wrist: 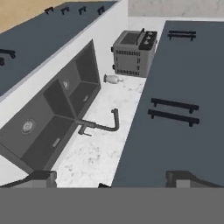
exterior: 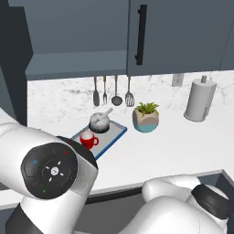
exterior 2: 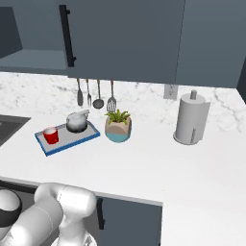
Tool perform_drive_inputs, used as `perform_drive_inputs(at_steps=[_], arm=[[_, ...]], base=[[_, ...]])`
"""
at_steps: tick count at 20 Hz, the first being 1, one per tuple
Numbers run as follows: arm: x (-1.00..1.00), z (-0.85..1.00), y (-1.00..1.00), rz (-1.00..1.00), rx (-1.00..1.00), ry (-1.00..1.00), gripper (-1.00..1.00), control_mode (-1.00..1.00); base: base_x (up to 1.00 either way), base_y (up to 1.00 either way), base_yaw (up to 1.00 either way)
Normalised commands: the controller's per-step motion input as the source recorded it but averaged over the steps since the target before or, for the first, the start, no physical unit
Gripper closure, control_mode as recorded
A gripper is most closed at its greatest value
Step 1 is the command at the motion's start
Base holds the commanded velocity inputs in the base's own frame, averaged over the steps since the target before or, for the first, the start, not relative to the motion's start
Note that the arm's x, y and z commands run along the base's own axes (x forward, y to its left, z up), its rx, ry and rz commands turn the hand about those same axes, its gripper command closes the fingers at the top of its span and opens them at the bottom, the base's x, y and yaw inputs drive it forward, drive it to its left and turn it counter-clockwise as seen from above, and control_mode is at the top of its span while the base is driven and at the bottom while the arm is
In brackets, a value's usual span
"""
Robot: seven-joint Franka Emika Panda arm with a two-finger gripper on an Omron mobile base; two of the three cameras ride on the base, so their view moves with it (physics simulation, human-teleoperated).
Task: Pick the kettle from the counter and place it on the tray. Then pick the mug from the cabinet and place it on the tray. Then close the cabinet doors.
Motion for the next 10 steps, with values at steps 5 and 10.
perform_drive_inputs(at_steps=[5,10], arm=[[0.45,-0.04,-0.15,-0.13,0.0,0.0,-1.0,-1.0],[0.51,0.0,-0.13,-0.07,0.0,0.0,-1.0,-1.0]], base=[[0.0,0.0,0.0],[0.0,0.0,0.0]])
